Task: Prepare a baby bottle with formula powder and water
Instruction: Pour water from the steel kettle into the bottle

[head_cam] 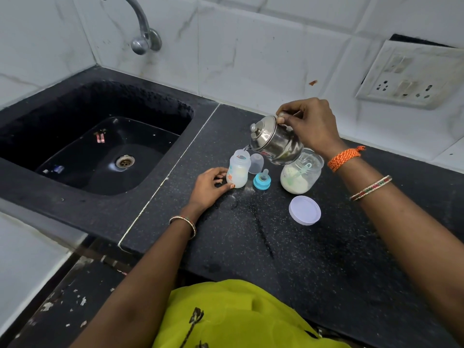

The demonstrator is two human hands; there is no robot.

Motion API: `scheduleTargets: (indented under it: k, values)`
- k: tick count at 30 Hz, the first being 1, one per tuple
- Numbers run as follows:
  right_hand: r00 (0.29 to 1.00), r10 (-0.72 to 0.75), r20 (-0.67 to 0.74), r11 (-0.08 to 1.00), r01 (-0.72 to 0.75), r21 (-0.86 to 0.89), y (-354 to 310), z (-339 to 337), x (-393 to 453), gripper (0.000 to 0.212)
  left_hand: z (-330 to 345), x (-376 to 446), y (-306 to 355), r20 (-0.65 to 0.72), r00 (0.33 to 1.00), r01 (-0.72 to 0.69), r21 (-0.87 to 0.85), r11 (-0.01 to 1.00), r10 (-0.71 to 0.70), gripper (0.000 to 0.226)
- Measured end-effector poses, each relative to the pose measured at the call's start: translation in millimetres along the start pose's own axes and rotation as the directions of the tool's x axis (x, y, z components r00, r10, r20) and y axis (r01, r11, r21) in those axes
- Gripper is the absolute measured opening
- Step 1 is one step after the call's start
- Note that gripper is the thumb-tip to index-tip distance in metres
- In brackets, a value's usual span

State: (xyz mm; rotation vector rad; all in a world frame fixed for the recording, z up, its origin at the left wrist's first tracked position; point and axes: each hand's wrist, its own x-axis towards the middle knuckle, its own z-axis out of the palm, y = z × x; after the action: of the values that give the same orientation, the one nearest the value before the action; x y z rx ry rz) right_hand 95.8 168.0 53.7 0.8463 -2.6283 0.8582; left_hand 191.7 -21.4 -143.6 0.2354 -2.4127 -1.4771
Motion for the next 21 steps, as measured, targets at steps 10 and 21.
scheduleTargets:
  k: [10, 21]
  values:
    - [1.0, -0.028, 0.002, 0.999, 0.028, -0.041, 0, 2, -3, 0.015, 0, -1, 0, -0.005, 1.0, -0.009, 0.002, 1.0, 0.009, 0.043]
    - [0.994, 0.111, -0.003, 0.973, -0.108, 0.202, 14, 6, -4, 0.011, 0, 0, -1, -0.001, 1.0, -0.016, 0.015, 1.0, 0.016, 0.042]
